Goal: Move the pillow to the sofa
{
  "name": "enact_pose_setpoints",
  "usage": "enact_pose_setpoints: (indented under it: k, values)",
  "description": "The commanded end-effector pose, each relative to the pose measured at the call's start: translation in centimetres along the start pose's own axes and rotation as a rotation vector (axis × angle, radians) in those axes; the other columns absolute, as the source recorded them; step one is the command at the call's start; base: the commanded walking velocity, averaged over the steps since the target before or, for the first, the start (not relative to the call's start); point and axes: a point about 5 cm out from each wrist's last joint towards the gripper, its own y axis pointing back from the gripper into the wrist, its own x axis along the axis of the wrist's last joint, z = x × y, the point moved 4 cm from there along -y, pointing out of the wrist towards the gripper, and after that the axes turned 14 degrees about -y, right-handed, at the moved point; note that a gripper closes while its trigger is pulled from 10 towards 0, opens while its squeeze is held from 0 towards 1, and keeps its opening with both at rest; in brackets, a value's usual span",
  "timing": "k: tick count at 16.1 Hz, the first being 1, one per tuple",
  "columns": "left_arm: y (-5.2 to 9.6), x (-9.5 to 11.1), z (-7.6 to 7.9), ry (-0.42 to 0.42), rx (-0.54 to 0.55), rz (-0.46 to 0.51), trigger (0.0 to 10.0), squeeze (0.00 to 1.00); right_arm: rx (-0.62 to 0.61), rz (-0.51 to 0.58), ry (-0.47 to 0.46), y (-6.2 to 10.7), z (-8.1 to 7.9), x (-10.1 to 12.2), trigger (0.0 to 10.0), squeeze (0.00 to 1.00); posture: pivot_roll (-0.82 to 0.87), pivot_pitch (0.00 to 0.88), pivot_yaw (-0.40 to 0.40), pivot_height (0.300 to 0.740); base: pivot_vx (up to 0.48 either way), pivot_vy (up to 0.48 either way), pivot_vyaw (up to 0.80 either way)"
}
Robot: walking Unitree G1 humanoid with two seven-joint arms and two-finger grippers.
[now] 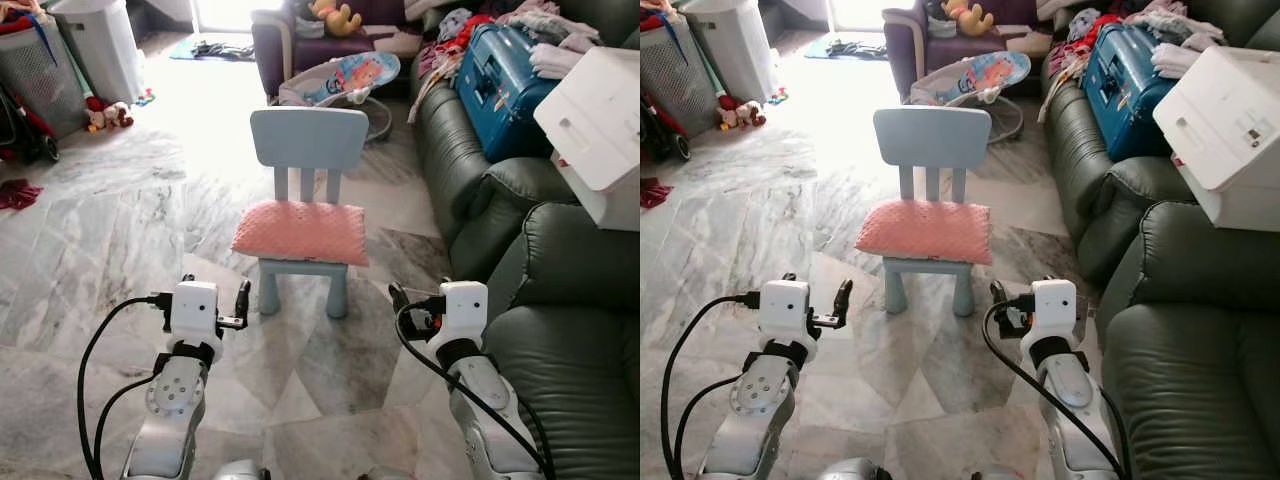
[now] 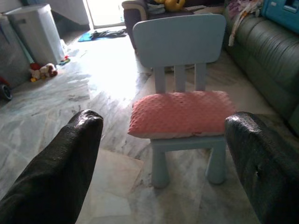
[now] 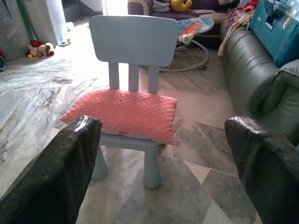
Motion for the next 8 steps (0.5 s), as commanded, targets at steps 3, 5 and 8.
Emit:
enact_pose_setpoints:
  k: [3, 5, 8]
  values:
    - [-0.02, 0.70, -0.06, -0.012, -0.001, 0.026, 10.0, 0.00, -0.005, 0.016, -0.001, -0.03, 0.13, 0.56, 10.0, 0.00, 0.00, 0.000, -0.021, 0.740, 0.000, 0.000, 0.00]
    - [0.04, 0.63, 0.06, -0.011, -0.007, 0.027, 10.0, 0.00, -0.003, 0.013, 0.002, 0.03, 0.09, 0.53, 10.0, 0.00, 0.00, 0.000, -0.023, 0.740, 0.000, 0.000, 0.00]
    - [0.09, 0.68, 0.22, -0.009, -0.016, 0.030, 10.0, 0.00, -0.004, 0.012, 0.006, 0.05, 0.24, 0.57, 10.0, 0.00, 0.00, 0.000, -0.024, 0.740, 0.300, 0.374, 0.00]
